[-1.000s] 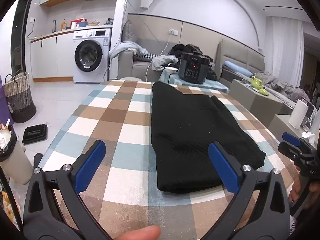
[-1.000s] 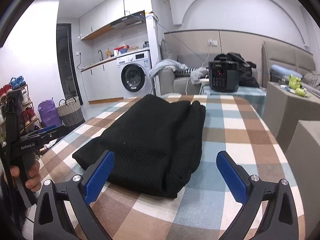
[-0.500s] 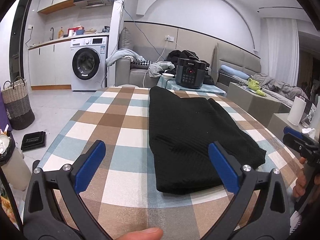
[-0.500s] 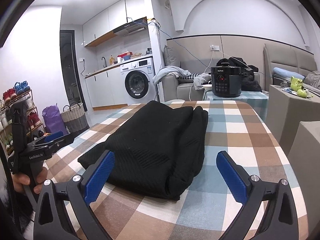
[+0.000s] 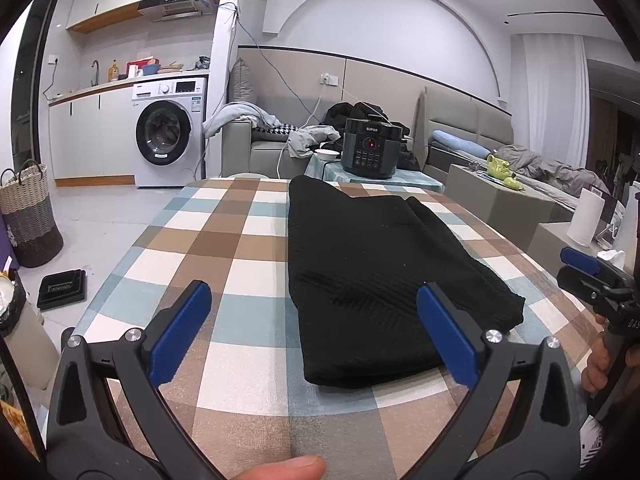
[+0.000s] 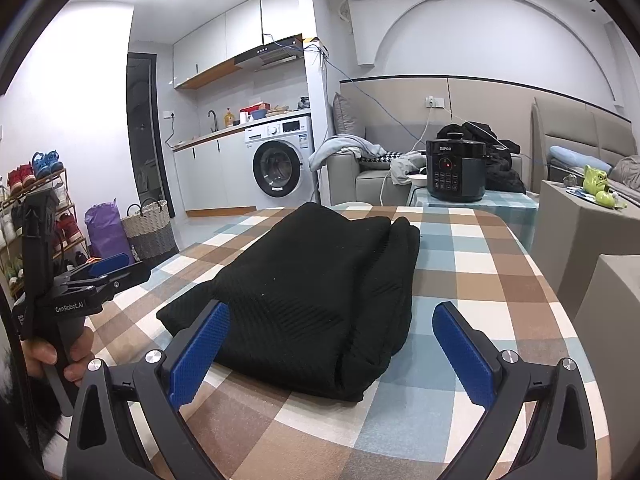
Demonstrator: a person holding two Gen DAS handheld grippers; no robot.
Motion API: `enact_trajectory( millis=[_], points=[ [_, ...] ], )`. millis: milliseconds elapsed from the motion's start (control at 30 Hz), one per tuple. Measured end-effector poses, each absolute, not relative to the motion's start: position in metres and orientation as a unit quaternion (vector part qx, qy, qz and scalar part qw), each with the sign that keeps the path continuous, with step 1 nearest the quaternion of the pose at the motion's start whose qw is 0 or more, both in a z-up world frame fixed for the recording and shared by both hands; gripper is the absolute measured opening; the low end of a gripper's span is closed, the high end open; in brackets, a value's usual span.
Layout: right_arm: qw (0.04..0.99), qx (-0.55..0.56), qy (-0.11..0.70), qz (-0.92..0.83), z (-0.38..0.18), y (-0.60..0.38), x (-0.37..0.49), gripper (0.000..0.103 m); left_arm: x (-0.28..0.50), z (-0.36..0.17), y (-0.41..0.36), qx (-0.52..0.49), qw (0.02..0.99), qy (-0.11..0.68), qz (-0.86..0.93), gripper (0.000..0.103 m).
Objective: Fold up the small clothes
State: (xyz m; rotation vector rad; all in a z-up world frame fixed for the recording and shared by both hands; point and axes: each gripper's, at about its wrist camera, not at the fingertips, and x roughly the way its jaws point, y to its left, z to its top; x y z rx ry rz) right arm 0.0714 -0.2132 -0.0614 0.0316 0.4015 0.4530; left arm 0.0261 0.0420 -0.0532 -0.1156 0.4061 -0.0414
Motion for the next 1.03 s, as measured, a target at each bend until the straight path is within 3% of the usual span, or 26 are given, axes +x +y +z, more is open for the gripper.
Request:
enact_trajectory(
  millis=[1033],
  points=[
    [0.953,0.027,0.202,0.223,-0.0636,-0.2173,0.0756,0.103,0.0258,-0.0536,0.0415,-0.057,0.978,0.201,-0.021,0.102]
  ],
)
